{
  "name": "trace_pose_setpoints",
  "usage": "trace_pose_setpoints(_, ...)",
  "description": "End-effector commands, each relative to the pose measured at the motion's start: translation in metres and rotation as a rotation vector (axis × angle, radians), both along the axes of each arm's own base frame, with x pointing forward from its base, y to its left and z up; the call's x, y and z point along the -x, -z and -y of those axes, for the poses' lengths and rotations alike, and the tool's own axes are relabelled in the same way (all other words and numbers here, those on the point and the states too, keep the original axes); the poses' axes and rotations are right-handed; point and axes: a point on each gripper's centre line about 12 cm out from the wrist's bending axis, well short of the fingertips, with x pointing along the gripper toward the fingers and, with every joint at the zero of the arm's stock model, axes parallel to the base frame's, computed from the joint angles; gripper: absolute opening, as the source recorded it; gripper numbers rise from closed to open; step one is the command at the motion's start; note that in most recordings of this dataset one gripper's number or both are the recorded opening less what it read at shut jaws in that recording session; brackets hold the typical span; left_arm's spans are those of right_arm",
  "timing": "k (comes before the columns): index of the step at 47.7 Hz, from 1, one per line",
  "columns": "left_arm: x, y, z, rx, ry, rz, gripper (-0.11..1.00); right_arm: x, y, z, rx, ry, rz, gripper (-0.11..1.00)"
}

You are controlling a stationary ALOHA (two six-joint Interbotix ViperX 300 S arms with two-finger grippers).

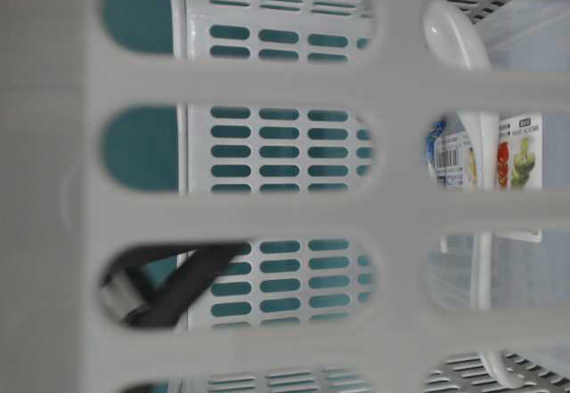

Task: Pick up the chinese spoon from the shopping basket with the left arm.
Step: 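Lower the open left gripper into the basket around the white spoon handle, then close the left gripper on the white spoon handle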

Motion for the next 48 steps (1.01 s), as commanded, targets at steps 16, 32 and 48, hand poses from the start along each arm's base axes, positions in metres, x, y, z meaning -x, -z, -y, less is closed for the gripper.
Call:
trace_pose_setpoints(16,-0.039,0.054,0.017,-0.018,0.018,-0.169,0.86,-0.001,-0.004,0.0,-0.003,0.002,0.014,0.69)
trace_pose_setpoints(32,-0.035,0.087,0.019,-0.03,0.023,-0.259,0.86,-0.001,-0.004,0.0,-0.004,0.002,0.011,0.69)
trace_pose_setpoints(48,-0.035,0.087,0.02,-0.03,0.026,-0.256,0.7,-0.001,-0.003,0.0,-0.004,0.002,0.009,0.69)
